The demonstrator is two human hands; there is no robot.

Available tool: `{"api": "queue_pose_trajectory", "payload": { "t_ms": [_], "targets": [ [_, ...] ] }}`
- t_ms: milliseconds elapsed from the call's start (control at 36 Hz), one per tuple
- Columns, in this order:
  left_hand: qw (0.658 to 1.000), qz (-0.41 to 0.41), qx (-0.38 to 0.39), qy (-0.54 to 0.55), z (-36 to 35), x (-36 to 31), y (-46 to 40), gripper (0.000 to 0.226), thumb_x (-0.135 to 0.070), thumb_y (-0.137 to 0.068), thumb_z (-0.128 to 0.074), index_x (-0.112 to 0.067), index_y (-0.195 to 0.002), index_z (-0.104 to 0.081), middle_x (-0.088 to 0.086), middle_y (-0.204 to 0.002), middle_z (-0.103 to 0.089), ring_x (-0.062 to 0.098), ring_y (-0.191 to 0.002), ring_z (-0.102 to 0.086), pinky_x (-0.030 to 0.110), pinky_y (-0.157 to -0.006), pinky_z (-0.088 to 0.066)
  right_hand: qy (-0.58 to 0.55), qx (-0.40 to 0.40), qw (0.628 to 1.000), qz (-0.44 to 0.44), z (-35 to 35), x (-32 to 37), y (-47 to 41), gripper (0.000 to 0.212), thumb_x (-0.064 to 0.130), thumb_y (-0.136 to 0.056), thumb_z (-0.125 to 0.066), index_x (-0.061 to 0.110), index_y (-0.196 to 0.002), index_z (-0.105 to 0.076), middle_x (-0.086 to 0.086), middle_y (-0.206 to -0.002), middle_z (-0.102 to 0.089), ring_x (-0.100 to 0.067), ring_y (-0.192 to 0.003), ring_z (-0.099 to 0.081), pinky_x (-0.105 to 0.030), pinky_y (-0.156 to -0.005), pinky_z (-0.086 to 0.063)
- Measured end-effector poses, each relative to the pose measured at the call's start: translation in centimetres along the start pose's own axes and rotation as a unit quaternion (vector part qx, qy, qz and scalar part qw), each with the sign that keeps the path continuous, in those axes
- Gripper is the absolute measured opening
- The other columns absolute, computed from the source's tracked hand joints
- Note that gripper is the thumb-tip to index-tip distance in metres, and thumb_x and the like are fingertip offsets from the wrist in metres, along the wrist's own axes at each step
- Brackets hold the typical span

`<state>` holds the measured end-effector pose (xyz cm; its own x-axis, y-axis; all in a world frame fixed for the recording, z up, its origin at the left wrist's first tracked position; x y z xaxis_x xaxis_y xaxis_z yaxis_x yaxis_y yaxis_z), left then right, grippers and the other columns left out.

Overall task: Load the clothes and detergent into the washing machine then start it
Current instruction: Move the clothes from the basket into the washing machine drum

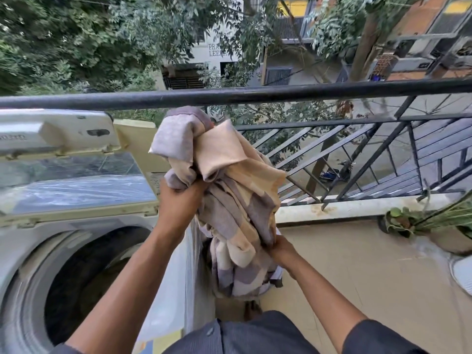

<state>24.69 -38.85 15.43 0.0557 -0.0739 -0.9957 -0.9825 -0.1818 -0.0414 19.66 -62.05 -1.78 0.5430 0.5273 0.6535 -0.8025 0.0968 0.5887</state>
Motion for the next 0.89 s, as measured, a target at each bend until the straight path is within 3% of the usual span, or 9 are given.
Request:
{"api": "queue_pose_trajectory", "payload": {
  "t_ms": [83,167,306,389,528,611,722,806,889],
  "targets": [
    [1.000,0.010,0.006,-0.008,0.2,0.2,-0.1,0.017,-0.032,-0.077,-0.082,-0.048,-0.076,-0.078,-0.022,-0.079,-0.077,-0.010,-0.074,-0.070,0.013,-0.060,-0.054,-0.046,-0.051,0.997,-0.045,1.3,0.0,-0.5,0.020,0.025,-0.098,-0.057,0.022,-0.114,-0.069,-0.014,-0.113,-0.072,-0.033,-0.102,-0.068,-0.041,-0.081,-0.053],
    [1.000,0.023,0.007,-0.011,0.3,0.2,-0.3,0.019,-0.037,-0.078,-0.089,-0.052,-0.082,-0.078,-0.023,-0.086,-0.079,-0.010,-0.081,-0.073,0.013,-0.063,-0.056,-0.060,-0.089,0.993,-0.050,3.8,0.2,-0.5,0.024,0.031,-0.096,-0.052,0.015,-0.100,-0.068,-0.021,-0.104,-0.073,-0.040,-0.098,-0.070,-0.052,-0.088,-0.057],
    [0.998,0.053,-0.002,-0.021,0.8,0.9,-0.7,0.026,-0.058,-0.064,-0.086,-0.051,-0.087,-0.078,-0.017,-0.095,-0.081,-0.002,-0.091,-0.075,0.028,-0.079,-0.064,-0.031,-0.132,0.990,-0.023,7.9,1.7,0.2,0.035,0.041,-0.079,-0.046,0.014,-0.083,-0.068,-0.014,-0.080,-0.075,-0.034,-0.073,-0.075,-0.052,-0.071,-0.061],
    [0.999,0.045,0.003,-0.024,0.7,1.0,-0.7,0.025,-0.059,-0.063,-0.086,-0.050,-0.085,-0.078,-0.019,-0.089,-0.080,-0.004,-0.086,-0.074,0.025,-0.074,-0.063,-0.002,-0.128,0.992,-0.009,9.7,3.2,0.8,0.032,0.035,-0.071,-0.046,0.014,-0.079,-0.068,-0.015,-0.070,-0.074,-0.035,-0.065,-0.075,-0.049,-0.057,-0.061],
    [0.998,0.041,-0.010,-0.053,0.6,1.4,-0.4,0.027,-0.061,-0.061,-0.084,-0.052,-0.085,-0.078,-0.023,-0.086,-0.079,-0.010,-0.079,-0.070,0.017,-0.066,-0.059,0.043,-0.147,0.988,0.026,12.0,6.3,2.7,0.034,0.032,-0.071,-0.044,0.011,-0.083,-0.068,-0.017,-0.078,-0.073,-0.037,-0.079,-0.073,-0.054,-0.073,-0.063],
    [0.995,0.052,-0.009,-0.083,0.6,1.7,-0.4,0.033,-0.065,-0.061,-0.083,-0.049,-0.089,-0.078,-0.017,-0.090,-0.080,-0.004,-0.085,-0.073,0.032,-0.071,-0.061,0.039,-0.176,0.980,0.081,12.8,8.5,4.2,0.033,0.033,-0.073,-0.043,0.012,-0.080,-0.067,-0.013,-0.069,-0.070,-0.034,-0.072,-0.071,-0.056,-0.071,-0.061],
    [0.992,0.074,0.008,-0.098,0.2,1.7,-0.4,0.048,-0.068,-0.061,-0.086,-0.036,-0.097,-0.079,-0.010,-0.100,-0.082,0.008,-0.101,-0.076,0.047,-0.091,-0.063,-0.052,-0.146,0.968,0.196,13.0,12.3,6.9,0.033,0.049,-0.074,-0.049,0.039,-0.085,-0.079,-0.002,-0.079,-0.076,-0.019,-0.071,-0.067,-0.042,-0.071,-0.057],
    [0.991,0.078,0.068,-0.086,-0.3,1.2,-0.2,0.052,-0.067,-0.067,-0.084,-0.036,-0.108,-0.078,-0.010,-0.107,-0.081,0.008,-0.105,-0.076,0.033,-0.083,-0.063,-0.090,-0.099,0.949,0.287,12.5,14.9,9.1,0.039,0.059,-0.089,-0.053,0.038,-0.107,-0.080,0.011,-0.115,-0.076,-0.012,-0.104,-0.071,-0.045,-0.098,-0.055],
    [0.978,0.094,0.172,-0.070,-0.9,0.6,0.4,0.066,-0.069,-0.068,-0.080,-0.036,-0.125,-0.072,-0.010,-0.116,-0.080,0.008,-0.109,-0.075,0.020,-0.075,-0.060,-0.096,-0.101,0.939,0.314,11.2,16.7,10.6,0.048,0.058,-0.093,-0.054,0.018,-0.105,-0.078,-0.005,-0.102,-0.077,-0.023,-0.100,-0.071,-0.051,-0.096,-0.054]
  ]
}}
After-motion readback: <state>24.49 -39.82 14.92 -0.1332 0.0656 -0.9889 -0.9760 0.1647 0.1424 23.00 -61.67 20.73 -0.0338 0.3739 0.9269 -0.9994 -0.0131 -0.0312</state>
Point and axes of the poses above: each hand's wrist, its own y-axis away from the middle knuckle, its own z-axis out of the back of the hand, x = y × z, the point moved 1 cm from there along -y, towards the middle knuckle
